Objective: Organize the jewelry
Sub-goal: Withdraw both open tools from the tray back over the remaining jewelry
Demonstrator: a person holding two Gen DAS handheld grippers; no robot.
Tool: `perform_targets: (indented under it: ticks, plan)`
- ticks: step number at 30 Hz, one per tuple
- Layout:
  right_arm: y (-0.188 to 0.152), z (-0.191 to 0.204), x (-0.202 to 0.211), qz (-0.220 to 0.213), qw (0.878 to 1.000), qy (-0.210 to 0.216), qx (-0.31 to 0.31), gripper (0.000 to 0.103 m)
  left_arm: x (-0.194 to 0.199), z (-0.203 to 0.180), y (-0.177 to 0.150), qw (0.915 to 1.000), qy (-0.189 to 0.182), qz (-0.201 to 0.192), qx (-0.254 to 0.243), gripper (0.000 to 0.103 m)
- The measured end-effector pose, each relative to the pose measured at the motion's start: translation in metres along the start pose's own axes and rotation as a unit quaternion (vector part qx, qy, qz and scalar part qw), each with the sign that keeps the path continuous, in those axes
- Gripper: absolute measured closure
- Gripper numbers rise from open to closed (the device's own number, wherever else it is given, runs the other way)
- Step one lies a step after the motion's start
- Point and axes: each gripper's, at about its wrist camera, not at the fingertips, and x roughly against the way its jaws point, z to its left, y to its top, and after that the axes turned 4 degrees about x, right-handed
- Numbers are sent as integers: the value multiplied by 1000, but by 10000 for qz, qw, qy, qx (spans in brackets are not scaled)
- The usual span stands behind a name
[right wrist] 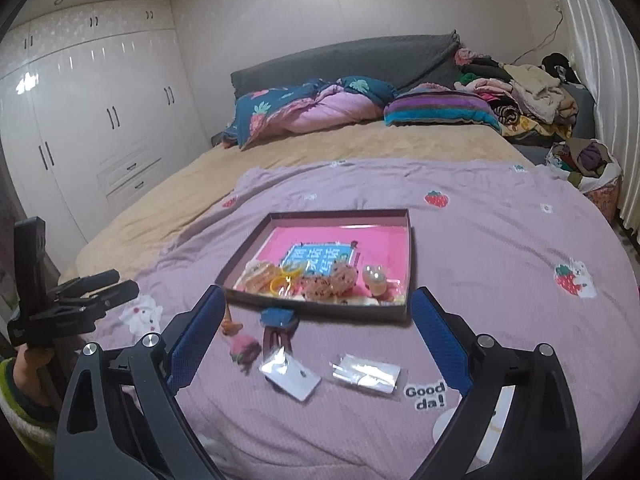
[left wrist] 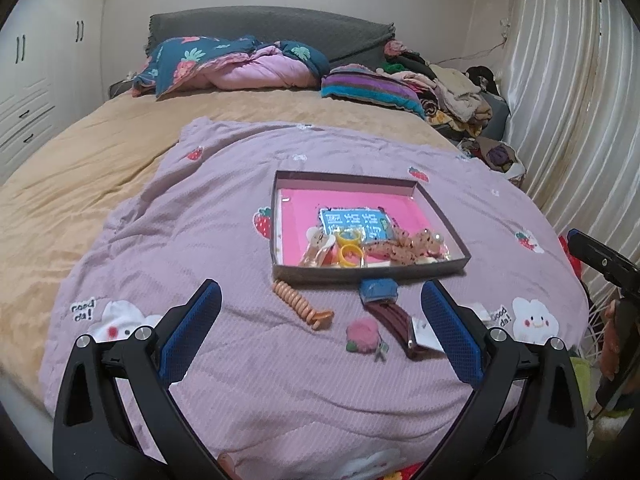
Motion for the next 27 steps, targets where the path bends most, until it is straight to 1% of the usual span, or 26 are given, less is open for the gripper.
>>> perform_targets:
  ticks: [9, 16, 22, 27]
  plan:
    - [-21, 5, -4, 273, 9994, -20, 213, 10, -4, -2, -19, 9998, 13, 204, -85, 9]
    - [-40, 12, -16, 603, 9973, 38, 412, 10, -12, -7, -35, 9989, 42, 399, -237, 9]
    - [-54, 17, -26, 783, 9954, 14, 545, 10, -20, -12, -50, 9977, 57, 562, -365, 9]
    - [-61, 16, -34, 898, 9944, -16, 565, 10, -30, -14, -58, 9967, 49, 721, -373, 9]
